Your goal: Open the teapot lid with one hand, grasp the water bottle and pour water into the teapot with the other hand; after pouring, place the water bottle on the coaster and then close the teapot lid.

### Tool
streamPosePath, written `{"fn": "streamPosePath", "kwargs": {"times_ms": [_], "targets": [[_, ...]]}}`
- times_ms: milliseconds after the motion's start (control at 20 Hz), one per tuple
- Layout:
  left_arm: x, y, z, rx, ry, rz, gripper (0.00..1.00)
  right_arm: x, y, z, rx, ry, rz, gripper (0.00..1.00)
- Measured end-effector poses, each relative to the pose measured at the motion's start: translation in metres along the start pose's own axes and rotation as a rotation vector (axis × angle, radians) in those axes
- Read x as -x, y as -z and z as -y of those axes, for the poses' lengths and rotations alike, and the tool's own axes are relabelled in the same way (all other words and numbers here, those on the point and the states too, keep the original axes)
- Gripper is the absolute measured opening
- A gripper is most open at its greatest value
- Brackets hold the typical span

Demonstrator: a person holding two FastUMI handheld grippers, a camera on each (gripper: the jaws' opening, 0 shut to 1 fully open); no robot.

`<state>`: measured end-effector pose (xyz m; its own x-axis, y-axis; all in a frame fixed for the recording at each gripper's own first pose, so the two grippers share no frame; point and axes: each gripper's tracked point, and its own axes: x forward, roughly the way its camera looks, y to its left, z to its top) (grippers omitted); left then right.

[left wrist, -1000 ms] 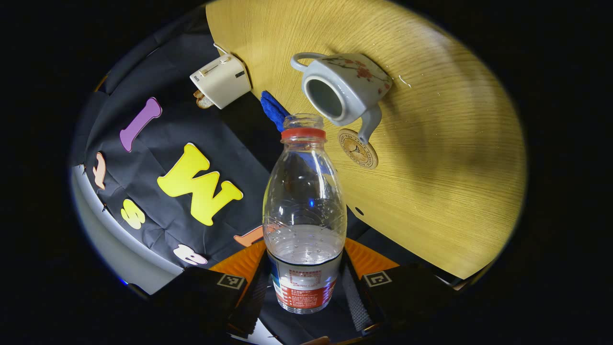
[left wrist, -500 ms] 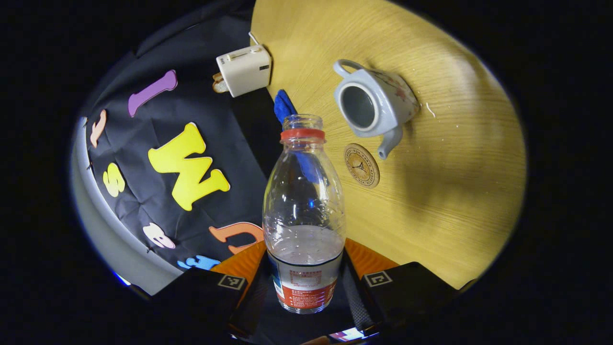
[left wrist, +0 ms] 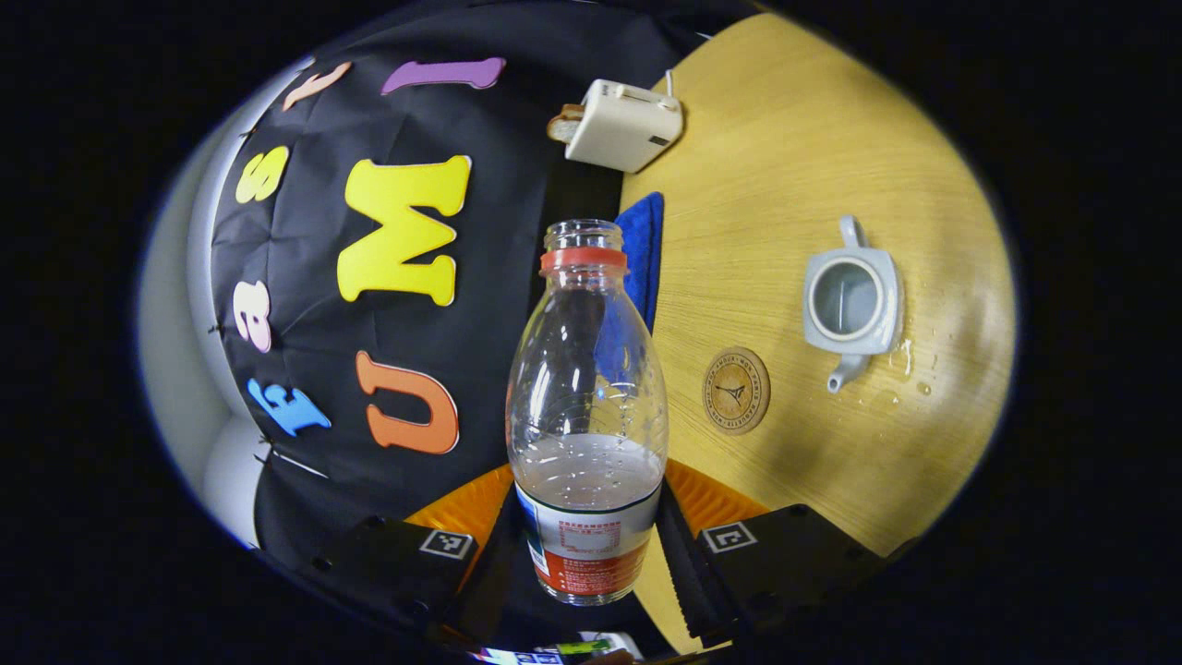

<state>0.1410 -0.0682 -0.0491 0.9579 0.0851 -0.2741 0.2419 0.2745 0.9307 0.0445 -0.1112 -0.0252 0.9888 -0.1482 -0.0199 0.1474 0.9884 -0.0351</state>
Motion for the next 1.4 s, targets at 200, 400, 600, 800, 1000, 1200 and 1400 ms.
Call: {"fn": "streamPosePath", "kwargs": {"times_ms": [200, 400, 600, 800, 1000, 1200, 1400], "targets": [[-0.017, -0.006, 0.004, 0.294, 0.050, 0.035, 0.75, -0.002, 0.002, -0.003, 0.006, 0.002, -0.003, 0.00], [-0.040, -0.016, 0.012, 0.524, 0.048, 0.083, 0.75, -0.005, 0.010, -0.008, 0.018, -0.003, -0.018, 0.00], [-0.057, -0.032, 0.015, 0.732, -0.017, 0.183, 0.75, -0.014, 0.022, -0.016, 0.043, -0.006, -0.045, 0.00], [-0.074, -0.044, 0.019, 0.976, -0.034, 0.273, 0.75, -0.018, 0.035, -0.033, 0.077, -0.021, -0.067, 0.00], [-0.089, -0.050, 0.024, 1.242, 0.023, 0.358, 0.76, -0.026, 0.053, -0.048, 0.110, -0.037, -0.098, 0.00], [-0.106, -0.037, 0.038, 1.322, 0.071, 0.335, 0.77, -0.029, 0.065, -0.057, 0.126, -0.051, -0.126, 0.00], [-0.115, -0.039, 0.049, 1.340, 0.101, 0.328, 0.77, -0.034, 0.073, -0.062, 0.132, -0.061, -0.145, 0.00]]}}
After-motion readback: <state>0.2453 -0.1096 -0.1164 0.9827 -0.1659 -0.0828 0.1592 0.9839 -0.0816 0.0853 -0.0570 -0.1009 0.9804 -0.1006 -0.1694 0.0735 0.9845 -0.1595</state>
